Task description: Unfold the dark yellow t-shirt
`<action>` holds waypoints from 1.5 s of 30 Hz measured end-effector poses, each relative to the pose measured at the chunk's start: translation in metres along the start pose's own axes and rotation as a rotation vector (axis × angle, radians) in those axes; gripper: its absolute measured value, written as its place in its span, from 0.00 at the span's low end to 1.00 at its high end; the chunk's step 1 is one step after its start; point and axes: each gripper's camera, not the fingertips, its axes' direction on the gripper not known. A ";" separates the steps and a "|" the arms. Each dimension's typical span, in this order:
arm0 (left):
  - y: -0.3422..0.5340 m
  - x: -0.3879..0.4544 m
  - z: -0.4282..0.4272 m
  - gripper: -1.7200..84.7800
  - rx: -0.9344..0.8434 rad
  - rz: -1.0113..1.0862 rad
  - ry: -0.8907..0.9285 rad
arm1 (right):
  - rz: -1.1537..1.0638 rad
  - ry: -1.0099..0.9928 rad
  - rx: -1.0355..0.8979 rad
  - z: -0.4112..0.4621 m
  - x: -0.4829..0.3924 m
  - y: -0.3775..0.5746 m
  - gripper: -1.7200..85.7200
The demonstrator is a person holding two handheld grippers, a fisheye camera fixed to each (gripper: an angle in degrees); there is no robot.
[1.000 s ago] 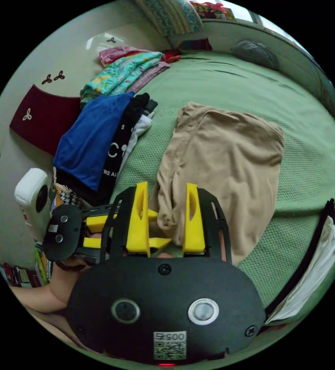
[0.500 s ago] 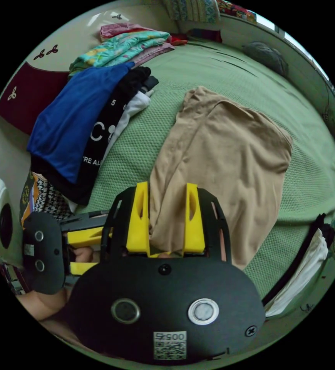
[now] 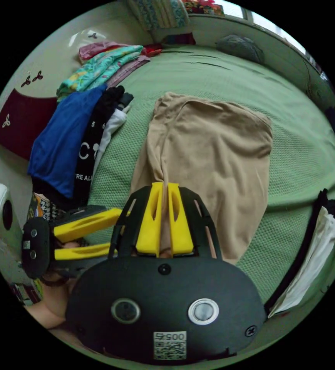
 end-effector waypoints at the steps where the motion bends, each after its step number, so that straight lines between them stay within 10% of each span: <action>1: 0.000 -0.006 -0.001 0.15 0.006 -0.050 -0.026 | 0.012 0.002 0.022 -0.006 0.007 0.004 0.01; 45: -0.003 -0.003 0.039 0.06 -0.061 -0.280 -0.091 | 0.255 0.037 0.211 -0.067 0.167 0.163 0.00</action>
